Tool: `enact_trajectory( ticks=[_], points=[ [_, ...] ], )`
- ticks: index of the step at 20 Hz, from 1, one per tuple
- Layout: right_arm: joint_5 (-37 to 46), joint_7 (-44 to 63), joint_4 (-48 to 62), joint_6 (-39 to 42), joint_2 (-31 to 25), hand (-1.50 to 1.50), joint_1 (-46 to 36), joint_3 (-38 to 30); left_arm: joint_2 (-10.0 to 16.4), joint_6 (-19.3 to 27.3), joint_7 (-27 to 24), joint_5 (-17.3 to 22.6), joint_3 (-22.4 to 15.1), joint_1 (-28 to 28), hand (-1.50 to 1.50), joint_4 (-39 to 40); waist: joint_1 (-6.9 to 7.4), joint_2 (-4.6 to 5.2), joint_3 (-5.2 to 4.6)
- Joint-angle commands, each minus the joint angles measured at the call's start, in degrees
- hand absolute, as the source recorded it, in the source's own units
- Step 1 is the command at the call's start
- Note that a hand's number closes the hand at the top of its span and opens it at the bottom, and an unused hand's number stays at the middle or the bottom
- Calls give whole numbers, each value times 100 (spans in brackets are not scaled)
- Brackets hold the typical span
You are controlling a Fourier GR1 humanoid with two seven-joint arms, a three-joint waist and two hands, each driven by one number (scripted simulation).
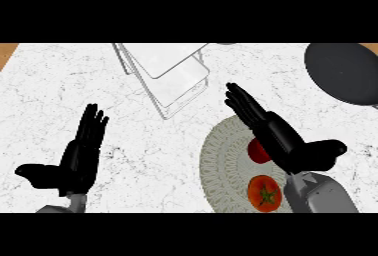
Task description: Pick the tomato from the placemat and place it in the tiered shelf
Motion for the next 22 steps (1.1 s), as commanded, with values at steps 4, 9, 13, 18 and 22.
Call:
enact_trajectory(
  ticks=[4,9,13,18,22],
  points=[
    [914,-676,-892,-753,-819,150,286,-1156,786,-103,525,-122,496,-450,0,243,-346,-220,19],
    [857,-477,-854,-2051,-488,-150,1200,-2373,1112,-296,994,-150,384,-526,0,138,-422,-207,33],
    [-181,-1626,-1670,-862,-389,-150,2232,-2442,1272,-727,1338,80,636,-1117,0,531,-189,-167,20],
    [326,-1413,-3234,-310,-886,-150,3609,-2143,1253,-762,1316,-9,755,-1155,0,568,-188,-187,10],
    [836,3,-4012,-156,-1662,-150,3954,-1935,1194,-646,1569,-42,622,-1083,0,320,-152,-191,-7]
  ],
)
